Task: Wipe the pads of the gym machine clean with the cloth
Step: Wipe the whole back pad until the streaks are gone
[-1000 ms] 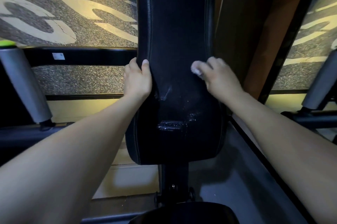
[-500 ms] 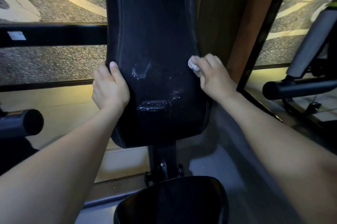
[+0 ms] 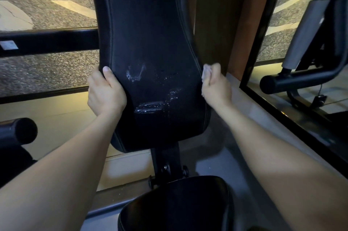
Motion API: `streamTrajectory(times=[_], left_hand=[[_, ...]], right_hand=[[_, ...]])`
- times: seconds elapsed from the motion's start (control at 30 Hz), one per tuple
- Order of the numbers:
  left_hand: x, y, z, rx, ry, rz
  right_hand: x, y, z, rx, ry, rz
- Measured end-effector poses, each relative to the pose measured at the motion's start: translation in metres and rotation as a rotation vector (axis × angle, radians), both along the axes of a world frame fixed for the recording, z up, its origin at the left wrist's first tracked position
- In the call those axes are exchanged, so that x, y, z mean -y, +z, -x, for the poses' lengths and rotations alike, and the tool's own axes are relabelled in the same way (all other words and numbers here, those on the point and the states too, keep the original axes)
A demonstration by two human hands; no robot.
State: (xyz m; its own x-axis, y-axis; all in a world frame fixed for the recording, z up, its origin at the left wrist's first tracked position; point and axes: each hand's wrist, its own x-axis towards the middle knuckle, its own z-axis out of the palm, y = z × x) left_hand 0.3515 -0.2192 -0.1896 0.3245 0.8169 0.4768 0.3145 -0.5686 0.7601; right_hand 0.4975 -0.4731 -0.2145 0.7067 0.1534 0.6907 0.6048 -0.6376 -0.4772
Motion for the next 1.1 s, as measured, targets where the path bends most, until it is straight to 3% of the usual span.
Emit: streamTrajectory(times=[0.1, 0.2, 0.47, 0.57, 0.7, 0.8, 0.9, 1.0, 1.1], left_hand=[[0.001, -0.001, 0.002, -0.004, 0.001, -0.004], [0.001, 0.002, 0.003, 0.007, -0.006, -0.013], [0.003, -0.001, 0.0, -0.001, 0.024, 0.003], [0.004, -0.001, 0.0, 0.0, 0.017, 0.01], [0.002, 0.0, 0.001, -0.005, 0.006, 0.015], [0.001, 0.0, 0.002, 0.001, -0.007, 0.009], [0.0, -0.002, 0.002, 0.003, -0.01, 0.015], [0.0, -0.002, 0.001, 0.003, -0.012, 0.012], [-0.001, 0.0, -0.001, 0.006, -0.003, 0.011]], right_hand=[[-0.012, 0.042, -0.02, 0.101, 0.146, 0.079], [-0.012, 0.046, -0.032, 0.07, 0.191, 0.054], [0.019, -0.088, 0.05, -0.27, 0.024, -0.237], [0.014, -0.106, 0.066, -0.43, 0.009, -0.329], [0.005, -0.062, 0.042, -0.128, -0.069, -0.218], [-0.001, -0.036, 0.034, -0.012, -0.079, -0.101], [-0.002, -0.063, 0.054, 0.14, -0.145, 0.098], [0.009, -0.095, 0.072, 0.262, -0.03, 0.298], [0.004, -0.062, 0.057, 0.306, -0.062, 0.296]])
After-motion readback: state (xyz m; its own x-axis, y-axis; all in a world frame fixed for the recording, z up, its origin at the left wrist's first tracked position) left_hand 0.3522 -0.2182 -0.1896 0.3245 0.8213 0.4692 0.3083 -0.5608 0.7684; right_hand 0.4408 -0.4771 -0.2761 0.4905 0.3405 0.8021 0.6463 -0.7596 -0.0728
